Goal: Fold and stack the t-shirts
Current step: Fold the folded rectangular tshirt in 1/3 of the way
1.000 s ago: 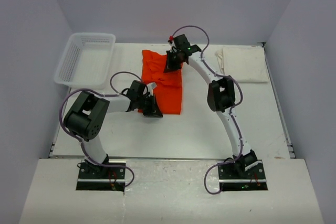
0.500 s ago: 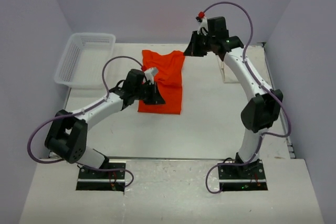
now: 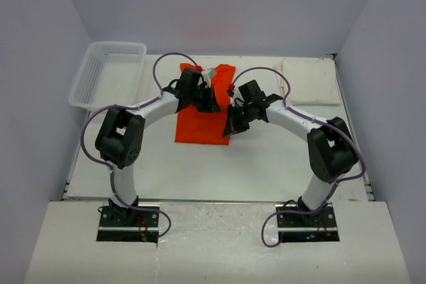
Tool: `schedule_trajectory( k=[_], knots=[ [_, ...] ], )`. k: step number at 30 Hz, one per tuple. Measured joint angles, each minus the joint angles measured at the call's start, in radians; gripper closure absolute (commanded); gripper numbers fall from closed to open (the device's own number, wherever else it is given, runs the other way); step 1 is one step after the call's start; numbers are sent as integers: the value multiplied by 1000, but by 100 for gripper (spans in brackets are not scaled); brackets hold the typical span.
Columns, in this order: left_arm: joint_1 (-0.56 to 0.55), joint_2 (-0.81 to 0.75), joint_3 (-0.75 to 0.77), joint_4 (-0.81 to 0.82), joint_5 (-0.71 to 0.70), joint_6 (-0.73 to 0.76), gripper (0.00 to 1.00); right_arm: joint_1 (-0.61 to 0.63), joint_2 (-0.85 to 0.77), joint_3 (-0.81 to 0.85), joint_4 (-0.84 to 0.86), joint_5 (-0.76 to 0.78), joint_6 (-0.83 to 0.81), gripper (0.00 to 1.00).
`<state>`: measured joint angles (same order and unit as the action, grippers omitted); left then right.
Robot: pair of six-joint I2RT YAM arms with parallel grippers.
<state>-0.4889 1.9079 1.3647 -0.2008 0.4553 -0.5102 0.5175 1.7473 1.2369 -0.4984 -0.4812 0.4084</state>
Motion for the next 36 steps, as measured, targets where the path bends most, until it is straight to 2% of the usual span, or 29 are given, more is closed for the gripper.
schedule_trajectory(
  k=[7,13,19,28,33,36],
  knots=[
    [28,101,3,15,38,6,100,-7,0,-74,94,-57,22,100],
    [98,184,26,36,66,10,100,-8,0,-89,138,-99,37,100],
    [159,296,142,43,100,29,100,-5,-33,-116,145,-113,38,100],
    [189,470,348,116,236,35,100,39,-50,-143,146,-111,45,100],
    [207,467,311,198,293,14,100,45,-50,-144,134,-46,47,99],
    [217,396,206,225,296,12,100,44,-45,-129,97,40,49,93]
  ],
)
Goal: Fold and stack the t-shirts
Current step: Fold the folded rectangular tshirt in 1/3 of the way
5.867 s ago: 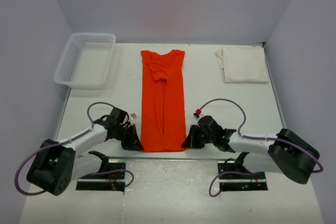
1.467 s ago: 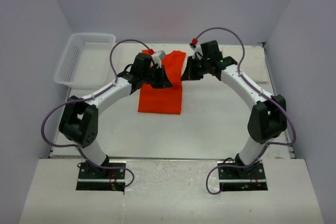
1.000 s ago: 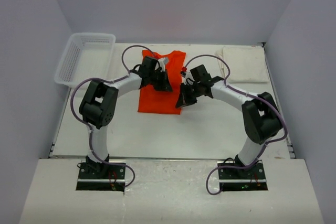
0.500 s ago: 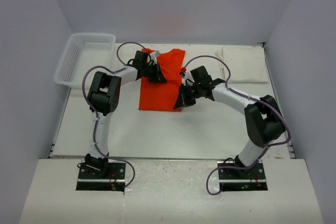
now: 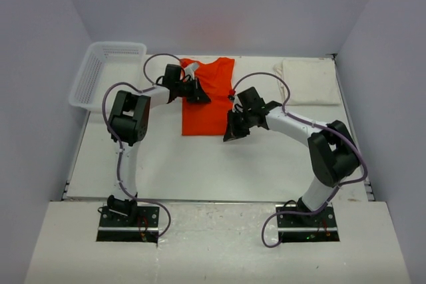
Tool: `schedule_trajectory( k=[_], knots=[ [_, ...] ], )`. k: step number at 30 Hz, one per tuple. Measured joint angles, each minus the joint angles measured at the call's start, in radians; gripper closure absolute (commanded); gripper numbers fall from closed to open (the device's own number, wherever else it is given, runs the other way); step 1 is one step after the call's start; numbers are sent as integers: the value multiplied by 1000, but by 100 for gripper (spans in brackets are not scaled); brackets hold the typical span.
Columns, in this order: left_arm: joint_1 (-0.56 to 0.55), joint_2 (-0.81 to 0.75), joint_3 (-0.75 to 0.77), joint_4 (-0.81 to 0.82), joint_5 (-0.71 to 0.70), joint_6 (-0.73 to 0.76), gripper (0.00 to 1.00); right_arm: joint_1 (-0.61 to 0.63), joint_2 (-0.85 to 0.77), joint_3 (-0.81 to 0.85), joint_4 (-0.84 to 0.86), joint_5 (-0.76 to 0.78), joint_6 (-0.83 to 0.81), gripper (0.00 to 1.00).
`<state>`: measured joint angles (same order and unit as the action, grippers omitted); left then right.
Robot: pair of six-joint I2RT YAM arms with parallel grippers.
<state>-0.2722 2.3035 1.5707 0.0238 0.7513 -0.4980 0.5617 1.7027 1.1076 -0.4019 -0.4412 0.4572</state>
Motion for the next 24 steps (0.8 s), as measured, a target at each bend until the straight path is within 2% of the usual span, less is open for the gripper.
schedule_trajectory(
  k=[2,4,10,13,19,24],
  knots=[
    [3,-65,-59,-3,1,-4,100,-1,15,28,-21,61,4,94],
    [3,-139,-97,-4,0,-6,100,-6,34,55,-29,93,7,100],
    [2,-397,-214,13,-43,-8,100,-46,166,199,-53,117,14,100],
    [2,-473,-288,29,-79,-19,100,-80,257,261,-53,108,14,100],
    [-3,-440,-438,20,-143,-33,100,-121,368,314,-78,97,16,100],
    [-13,-372,-499,-25,-200,-33,100,-117,385,349,-103,91,21,100]
  ],
)
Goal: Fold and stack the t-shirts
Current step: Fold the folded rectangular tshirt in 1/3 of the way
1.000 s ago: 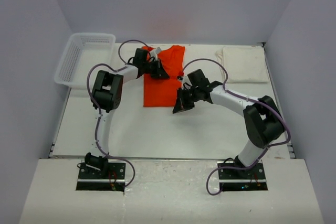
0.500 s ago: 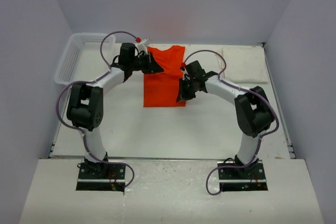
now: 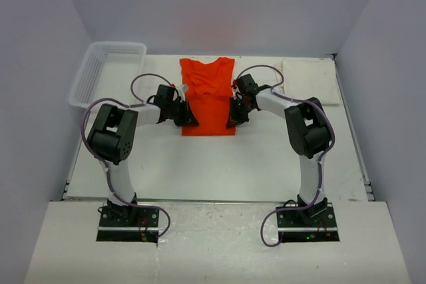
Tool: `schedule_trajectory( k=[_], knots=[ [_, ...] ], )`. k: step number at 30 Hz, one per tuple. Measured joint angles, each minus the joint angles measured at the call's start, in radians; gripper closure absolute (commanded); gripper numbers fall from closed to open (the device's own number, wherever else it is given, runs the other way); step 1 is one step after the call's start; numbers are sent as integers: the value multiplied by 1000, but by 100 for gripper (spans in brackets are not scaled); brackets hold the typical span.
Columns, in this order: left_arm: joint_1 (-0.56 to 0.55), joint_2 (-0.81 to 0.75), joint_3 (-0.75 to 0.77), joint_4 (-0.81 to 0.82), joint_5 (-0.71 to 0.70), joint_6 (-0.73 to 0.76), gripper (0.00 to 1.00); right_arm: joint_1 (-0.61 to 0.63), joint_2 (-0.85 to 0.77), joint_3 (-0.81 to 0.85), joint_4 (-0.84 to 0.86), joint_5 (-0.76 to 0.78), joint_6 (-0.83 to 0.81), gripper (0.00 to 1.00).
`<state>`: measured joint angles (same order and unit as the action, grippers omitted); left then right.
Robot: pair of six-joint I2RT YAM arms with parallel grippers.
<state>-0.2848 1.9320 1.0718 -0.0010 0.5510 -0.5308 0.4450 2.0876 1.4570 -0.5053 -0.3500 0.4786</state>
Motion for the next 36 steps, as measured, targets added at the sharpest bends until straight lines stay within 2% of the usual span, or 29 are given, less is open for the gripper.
schedule_trajectory(
  k=[6,11,17,24,30,32,34,35,36],
  knots=[
    [-11,-24,-40,-39,-78,-10,100,2,-11,-43,23,-10,29,100],
    [-23,-130,-164,-29,-162,-36,100,6,-81,-172,107,-27,68,100],
    [-41,-260,-339,26,-187,-88,100,22,-200,-371,209,-58,109,100],
    [-146,-423,-499,33,-233,-165,100,56,-403,-626,253,-38,145,100],
    [-234,-558,-566,-72,-296,-212,100,114,-630,-820,217,20,160,100],
    [-238,-608,-575,-127,-327,-212,100,134,-772,-892,197,40,173,99],
    [-241,-655,-579,-182,-356,-212,100,137,-845,-917,192,47,179,85],
    [-241,-684,-579,-210,-369,-212,100,137,-900,-937,194,47,185,53],
    [-241,-715,-579,-235,-378,-212,100,137,-945,-955,204,43,193,46]
  ],
)
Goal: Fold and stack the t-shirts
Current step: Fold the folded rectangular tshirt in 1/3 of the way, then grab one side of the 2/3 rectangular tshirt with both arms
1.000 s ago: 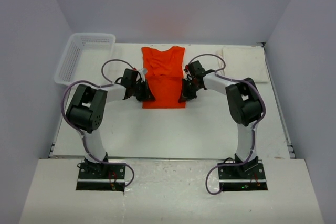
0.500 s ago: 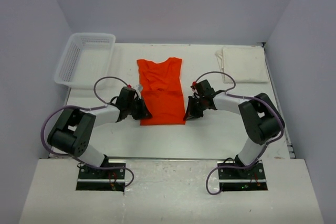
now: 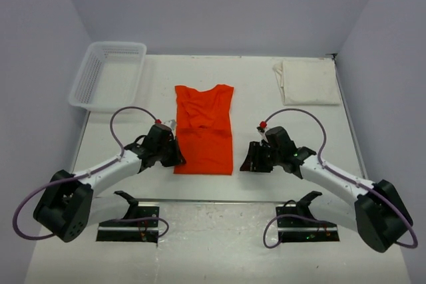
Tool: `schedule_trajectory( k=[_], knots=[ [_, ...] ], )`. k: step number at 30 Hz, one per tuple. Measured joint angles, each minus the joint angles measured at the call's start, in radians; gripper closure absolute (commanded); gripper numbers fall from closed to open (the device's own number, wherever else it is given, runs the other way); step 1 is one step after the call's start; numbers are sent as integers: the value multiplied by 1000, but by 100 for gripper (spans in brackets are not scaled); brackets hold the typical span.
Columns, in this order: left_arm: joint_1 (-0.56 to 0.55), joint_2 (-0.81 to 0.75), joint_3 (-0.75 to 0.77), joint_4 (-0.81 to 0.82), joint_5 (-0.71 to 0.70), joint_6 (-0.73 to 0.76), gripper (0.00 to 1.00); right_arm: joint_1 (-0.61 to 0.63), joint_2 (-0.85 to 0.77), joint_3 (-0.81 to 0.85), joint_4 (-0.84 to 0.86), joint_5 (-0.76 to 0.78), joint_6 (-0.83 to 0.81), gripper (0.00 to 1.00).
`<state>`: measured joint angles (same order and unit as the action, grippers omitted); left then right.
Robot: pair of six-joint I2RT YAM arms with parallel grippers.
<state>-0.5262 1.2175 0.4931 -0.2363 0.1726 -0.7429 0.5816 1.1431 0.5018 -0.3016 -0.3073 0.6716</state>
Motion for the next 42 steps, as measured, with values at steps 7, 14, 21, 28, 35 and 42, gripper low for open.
schedule_trajectory(
  k=[7,14,21,28,35,42],
  knots=[
    [-5,-135,14,-98,-24,2,100,1,-16,-134,212,-153,42,39],
    [-5,-144,38,-208,-111,-28,100,1,156,-149,416,-231,116,43],
    [-5,-151,39,-256,-148,-50,100,1,287,-126,573,-264,175,48],
    [-5,-167,50,-304,-186,-60,100,1,377,-126,696,-288,216,56],
    [-5,-152,78,-377,-257,-77,100,11,422,-134,763,-285,245,72],
    [-5,-116,81,-420,-301,-86,100,34,407,-146,753,-244,253,93]
  ],
)
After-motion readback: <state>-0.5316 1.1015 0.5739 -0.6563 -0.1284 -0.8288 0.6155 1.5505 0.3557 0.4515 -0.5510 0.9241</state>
